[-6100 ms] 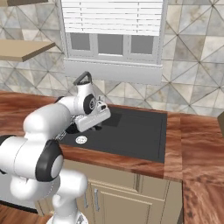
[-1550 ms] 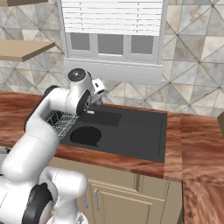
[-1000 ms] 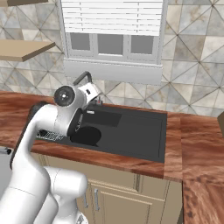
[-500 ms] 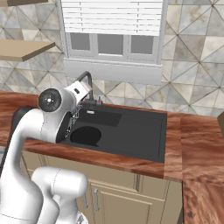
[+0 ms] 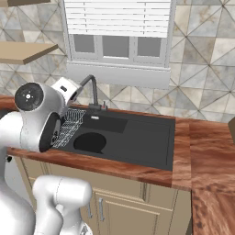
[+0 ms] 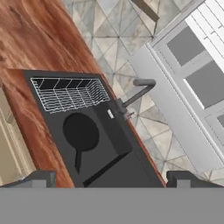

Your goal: Move the pot and pan from the stove into the sink.

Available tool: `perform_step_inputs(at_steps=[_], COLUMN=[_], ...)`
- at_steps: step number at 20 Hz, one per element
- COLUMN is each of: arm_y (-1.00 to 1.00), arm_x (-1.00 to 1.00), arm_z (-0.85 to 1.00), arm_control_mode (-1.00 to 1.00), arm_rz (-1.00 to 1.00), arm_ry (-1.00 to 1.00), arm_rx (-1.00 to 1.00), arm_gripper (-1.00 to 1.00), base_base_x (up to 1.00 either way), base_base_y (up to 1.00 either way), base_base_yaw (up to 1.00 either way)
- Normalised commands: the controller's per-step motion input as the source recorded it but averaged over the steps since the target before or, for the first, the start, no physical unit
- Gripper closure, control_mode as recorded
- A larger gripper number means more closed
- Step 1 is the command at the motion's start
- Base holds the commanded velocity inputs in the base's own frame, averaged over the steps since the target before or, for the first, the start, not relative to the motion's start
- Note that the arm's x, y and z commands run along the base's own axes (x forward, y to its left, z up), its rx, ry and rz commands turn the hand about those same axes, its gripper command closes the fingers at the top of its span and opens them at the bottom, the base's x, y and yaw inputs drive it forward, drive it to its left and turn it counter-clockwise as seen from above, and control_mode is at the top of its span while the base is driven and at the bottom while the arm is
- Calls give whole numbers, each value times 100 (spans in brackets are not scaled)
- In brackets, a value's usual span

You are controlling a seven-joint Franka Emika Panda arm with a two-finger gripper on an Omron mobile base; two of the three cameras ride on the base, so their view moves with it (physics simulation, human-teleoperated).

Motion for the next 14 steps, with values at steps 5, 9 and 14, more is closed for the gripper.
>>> perform_step_inputs(at_steps=[5, 9, 14], arm_y=[4, 9, 46], arm_x=[-87, -95, -61], arm_z=[16, 5, 10], arm_control_mode=[-100, -100, -100], arm_rz=[9, 9, 10], arm_ry=[2, 0, 2], arm_rx=[-14, -16, -22], arm_gripper=[-100, -100, -100], base_base_x=[0, 0, 0], base_base_y=[0, 0, 0], base_base_yaw=[0, 0, 0])
